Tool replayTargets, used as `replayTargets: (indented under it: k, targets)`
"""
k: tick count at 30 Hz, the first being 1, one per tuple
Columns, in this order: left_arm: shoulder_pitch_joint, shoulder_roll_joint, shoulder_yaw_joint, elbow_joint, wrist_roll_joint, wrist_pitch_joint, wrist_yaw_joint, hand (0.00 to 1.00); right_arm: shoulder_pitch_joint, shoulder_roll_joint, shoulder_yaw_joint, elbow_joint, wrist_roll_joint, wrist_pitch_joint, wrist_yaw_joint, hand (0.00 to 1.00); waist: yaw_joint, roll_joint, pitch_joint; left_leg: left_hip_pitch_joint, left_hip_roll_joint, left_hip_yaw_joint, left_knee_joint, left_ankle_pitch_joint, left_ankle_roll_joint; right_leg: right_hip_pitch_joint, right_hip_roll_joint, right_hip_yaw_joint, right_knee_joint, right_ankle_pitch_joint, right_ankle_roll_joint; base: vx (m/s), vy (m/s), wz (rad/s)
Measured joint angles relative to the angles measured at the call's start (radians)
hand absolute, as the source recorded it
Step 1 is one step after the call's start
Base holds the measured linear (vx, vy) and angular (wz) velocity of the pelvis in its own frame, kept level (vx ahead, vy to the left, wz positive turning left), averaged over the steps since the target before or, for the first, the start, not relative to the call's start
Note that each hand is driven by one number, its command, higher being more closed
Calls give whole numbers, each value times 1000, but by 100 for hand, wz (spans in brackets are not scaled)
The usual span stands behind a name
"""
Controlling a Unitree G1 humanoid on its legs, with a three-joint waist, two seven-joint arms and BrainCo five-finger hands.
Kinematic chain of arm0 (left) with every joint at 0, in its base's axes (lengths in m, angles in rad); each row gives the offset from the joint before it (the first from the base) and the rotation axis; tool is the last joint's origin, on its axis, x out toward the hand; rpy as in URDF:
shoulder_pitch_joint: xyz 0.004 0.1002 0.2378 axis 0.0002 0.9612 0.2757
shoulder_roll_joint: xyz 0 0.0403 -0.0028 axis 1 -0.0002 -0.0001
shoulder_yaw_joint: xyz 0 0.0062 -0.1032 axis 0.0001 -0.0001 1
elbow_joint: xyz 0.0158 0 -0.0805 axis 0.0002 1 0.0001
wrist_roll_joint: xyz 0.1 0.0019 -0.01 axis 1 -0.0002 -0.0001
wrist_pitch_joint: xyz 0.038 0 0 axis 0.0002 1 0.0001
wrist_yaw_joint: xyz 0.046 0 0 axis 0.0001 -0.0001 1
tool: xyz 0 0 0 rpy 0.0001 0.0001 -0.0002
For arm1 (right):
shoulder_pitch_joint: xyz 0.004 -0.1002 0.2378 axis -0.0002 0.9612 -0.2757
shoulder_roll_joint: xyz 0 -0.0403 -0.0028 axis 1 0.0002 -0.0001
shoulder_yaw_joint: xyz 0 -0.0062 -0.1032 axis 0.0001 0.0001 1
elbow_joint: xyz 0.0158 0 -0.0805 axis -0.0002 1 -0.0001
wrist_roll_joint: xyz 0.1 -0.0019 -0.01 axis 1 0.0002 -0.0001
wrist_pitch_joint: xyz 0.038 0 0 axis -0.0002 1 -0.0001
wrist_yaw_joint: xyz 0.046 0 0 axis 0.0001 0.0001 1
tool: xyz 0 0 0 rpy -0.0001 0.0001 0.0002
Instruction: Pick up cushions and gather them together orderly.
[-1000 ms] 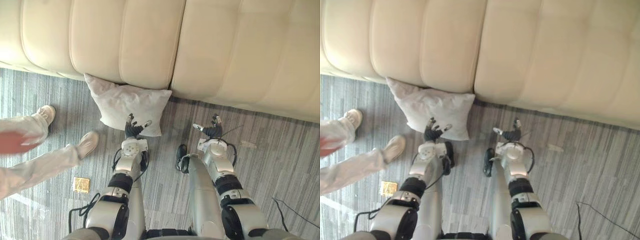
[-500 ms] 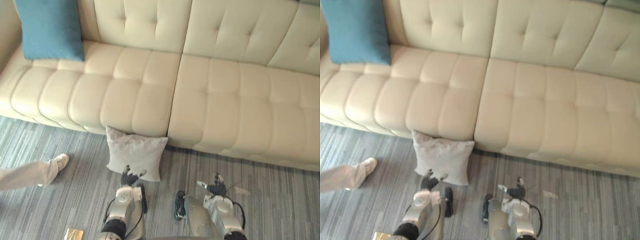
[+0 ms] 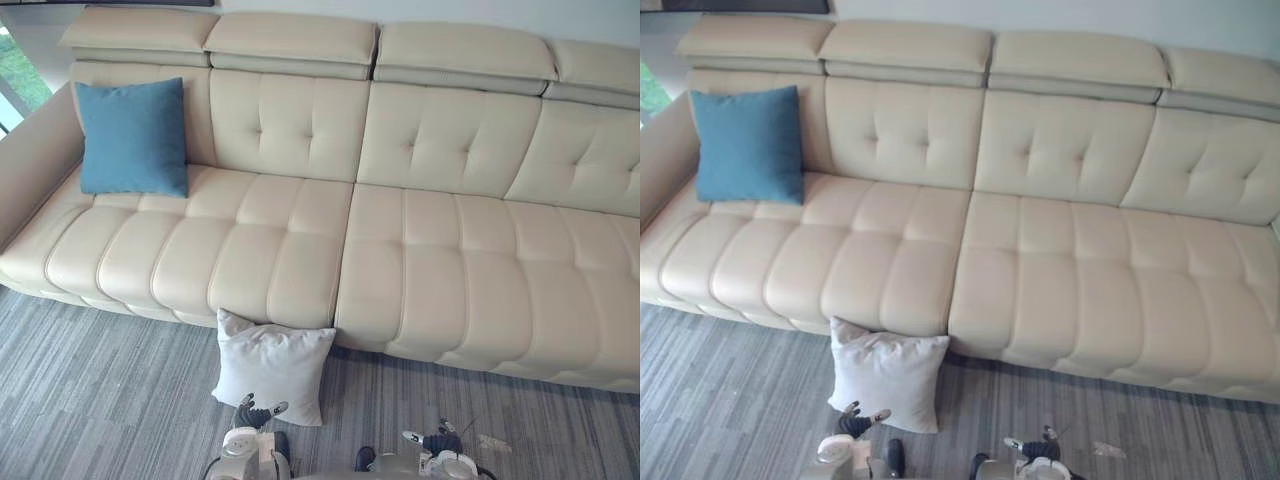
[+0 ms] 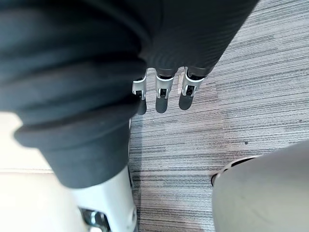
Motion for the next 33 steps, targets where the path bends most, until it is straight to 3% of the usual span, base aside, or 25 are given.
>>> replayTargets:
  k: [4, 7, 10, 11, 13, 14, 15, 17, 19, 20, 22, 23, 24, 25, 26, 27, 28, 29, 30, 31, 32, 33]
  targets:
    - [-1, -2, 0, 5, 13, -1, -5, 0, -16, -3, 0, 3, 0, -1, 0, 0, -3, 12, 4, -29, -18, -35, 6, 24, 7, -4, -13, -48, 9, 3, -2, -65, 7, 35]
    - [-6, -12, -2, -15, 19, -3, -5, 0, -35, -11, 1, 4, 2, 0, -3, 0, -6, 14, 10, -126, -27, -51, 30, 64, 5, -76, -49, -113, 52, 3, -4, -167, 22, 60]
    - [-21, -13, -4, -22, 19, -2, -5, 0, -50, -15, 0, -4, 3, 3, -6, 0, -8, 0, 40, -163, 9, 102, 162, -12, 30, -104, -103, -163, 87, 5, -11, -128, 99, 60]
    - [-20, -13, -14, -20, 19, -3, -5, 0, -47, -25, 0, -5, 3, 4, -6, 0, -14, -3, 41, -152, 48, 170, 240, -55, 30, -102, -136, -188, 98, 10, -2, -91, 190, 67]
    - [-19, -13, -26, -15, 20, -3, -5, 0, -46, -39, 1, -4, 3, 5, -7, 0, -18, 4, 40, -128, 104, 217, 258, -86, 18, -105, -159, -211, 93, 27, 28, -101, 302, 60]
    - [-24, -10, -43, -2, 22, -2, -5, 0, -49, -51, -1, -4, 3, 6, -7, 0, -22, 27, 38, -112, 112, 221, 214, -114, -14, -102, -163, -226, 76, 47, 61, -85, 325, 34]
    - [-33, 7, -58, 0, 29, 0, -5, 0, -55, -39, -2, -1, 6, 11, -6, 0, -20, 3, 47, -104, 76, 223, 186, -104, -2, -82, -174, -219, 28, 85, 72, -72, 297, 26]
    - [-27, 49, -95, 5, 32, 2, -6, 0, -51, -11, -2, 0, 6, 12, -5, 0, -27, -17, 35, -80, 16, 222, 127, -77, 18, -55, -202, -216, -44, 134, 92, -28, 269, 14]
    - [-21, 69, -126, 11, 49, 4, -7, 0, -46, -11, -4, 0, 16, 12, -4, 0, -29, -24, 30, -72, -27, 219, 106, -71, 31, -53, -238, -208, -39, 149, 100, -10, 253, 16]
    - [-23, 79, -138, 10, 55, 3, -7, 0, -49, -16, -4, 3, 22, 14, -4, 0, -29, -23, 31, -74, -48, 220, 110, -87, 54, -65, -261, -204, -16, 148, 99, -25, 185, 3]
    - [-20, 79, -138, 11, 61, 3, -7, 0, -55, -24, -3, 10, 22, 20, -3, 0, -30, -5, 47, -74, -60, 226, 133, -127, 74, -93, -289, -193, 58, 145, 89, -37, 181, -12]
    - [-15, 79, -137, 10, 61, 3, -7, 0, -61, -29, 0, 5, 24, 20, -2, 0, -29, 6, 53, -75, -58, 236, 145, -142, 79, -130, -298, -173, 132, 137, 31, -45, 125, -30]
    - [-9, 79, -136, 9, 57, 3, -5, 0, -70, -40, 22, 4, 23, 20, 0, 0, -31, 13, 53, -63, -53, 238, 141, -147, 81, -181, -296, -139, 230, 133, -36, -26, 106, -27]
    - [-10, 82, -136, 9, 57, 4, -5, 0, -73, -44, 32, 4, 23, 19, 0, 0, -32, 13, 57, -50, -50, 237, 136, -148, 81, -201, -286, -113, 276, 125, -40, 12, 55, -14]
    - [-10, 89, -136, 9, 57, 4, -5, 0, -76, -42, 37, 4, 24, 17, 0, 0, -34, 14, 62, -34, -42, 232, 128, -148, 80, -219, -254, -76, 312, 102, -21, 101, -48, 5]
    - [-8, 94, -128, 11, 57, 4, -5, 0, -78, -38, 42, 10, 24, 16, 1, 0, -42, 11, 63, -15, -32, 209, 104, -147, 79, -230, -176, -56, 337, 48, -3, 130, -101, 14]
    - [-8, 95, -125, 17, 57, 4, -5, 0, -78, -38, 42, 17, 23, 16, 4, 0, -46, 4, 63, 2, -22, 203, 82, -140, 67, -229, -104, -62, 319, 17, -9, 108, -99, 16]
    - [-7, 95, -125, 20, 57, 4, -5, 0, -78, -39, 42, 22, 23, 16, 4, 0, -46, 1, 61, 7, -22, 200, 76, -135, 60, -227, -80, -67, 300, 12, -13, 139, -119, 23]
    - [-10, 95, -118, 22, 58, 3, -9, 0, -76, -43, 35, 40, 23, 17, 4, 0, -58, -23, 57, 11, -40, 189, 71, -130, 48, -206, -53, -95, 208, -20, -48, 203, -132, 12]
    - [-14, 86, -114, 24, 58, 4, -8, 0, -77, -44, 27, 43, 23, 17, 4, 0, -59, -20, 61, 16, -37, 186, 69, -127, 42, -190, -46, -96, 192, -24, -48, 296, -166, 8]
    - [-21, 70, -102, 24, 58, 3, -8, 0, -75, -47, -2, 38, 29, 15, 3, 0, -59, 3, 65, 8, -30, 159, 64, -117, 35, -188, -31, -96, 182, -21, -53, 198, -86, -4]
    - [-24, 65, -95, 25, 58, 3, -8, 0, -75, -48, -10, 36, 35, 15, 3, 0, -62, 9, 65, 4, -28, 153, 61, -118, 34, -187, -27, -97, 179, -22, -54, 179, -59, 3]
